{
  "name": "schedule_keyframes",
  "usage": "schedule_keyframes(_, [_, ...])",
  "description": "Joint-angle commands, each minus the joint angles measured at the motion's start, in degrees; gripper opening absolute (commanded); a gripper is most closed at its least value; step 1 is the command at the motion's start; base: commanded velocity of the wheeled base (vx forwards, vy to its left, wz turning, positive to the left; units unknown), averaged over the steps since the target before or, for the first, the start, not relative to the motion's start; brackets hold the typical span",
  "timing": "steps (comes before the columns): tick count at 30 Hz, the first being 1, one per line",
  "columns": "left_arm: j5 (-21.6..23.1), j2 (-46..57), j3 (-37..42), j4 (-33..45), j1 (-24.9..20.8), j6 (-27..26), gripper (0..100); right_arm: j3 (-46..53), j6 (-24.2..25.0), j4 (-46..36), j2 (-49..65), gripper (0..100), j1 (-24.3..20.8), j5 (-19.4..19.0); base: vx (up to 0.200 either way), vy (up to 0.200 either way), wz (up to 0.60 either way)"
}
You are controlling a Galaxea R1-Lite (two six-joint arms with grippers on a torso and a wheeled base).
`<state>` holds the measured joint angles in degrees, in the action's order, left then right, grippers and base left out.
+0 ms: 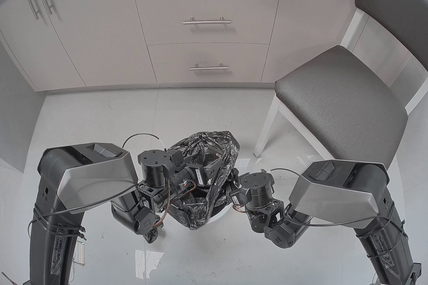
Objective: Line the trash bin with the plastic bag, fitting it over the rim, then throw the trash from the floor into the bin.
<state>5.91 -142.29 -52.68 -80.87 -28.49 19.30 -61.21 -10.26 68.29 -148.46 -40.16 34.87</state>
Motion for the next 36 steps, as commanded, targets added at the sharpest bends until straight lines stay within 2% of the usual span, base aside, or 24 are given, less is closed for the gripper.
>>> schedule_keyframes(1, [0.0, 0.0, 0.6, -0.3, 0.0, 0.0, 100, -0.5, 0.0, 0.0, -1.2, 100, 0.1, -0.1, 0.0, 0.0, 0.0])
schedule_keyframes(15, [0.0, -0.1, 0.7, -0.4, 0.0, 0.0, 100, -0.5, 0.0, 0.5, -1.1, 100, -0.4, -0.3, 0.0, 0.0, 0.0])
schedule_keyframes(20, [0.0, 0.0, 0.6, -0.5, 0.0, 0.0, 100, 2.3, 0.2, 0.8, 4.3, 100, -2.4, -0.2, 0.0, 0.0, 0.0])
schedule_keyframes(29, [0.0, -0.2, 0.6, -0.5, 0.0, 0.1, 100, 4.1, 0.4, 1.4, 6.2, 100, -1.5, 0.0, 0.0, 0.0, 0.0])
schedule_keyframes(36, [0.0, -0.4, 0.5, -0.5, -0.1, 0.0, 100, 2.1, -1.2, 1.8, 6.2, 100, -0.5, 0.0, 0.0, 0.0, 0.0])
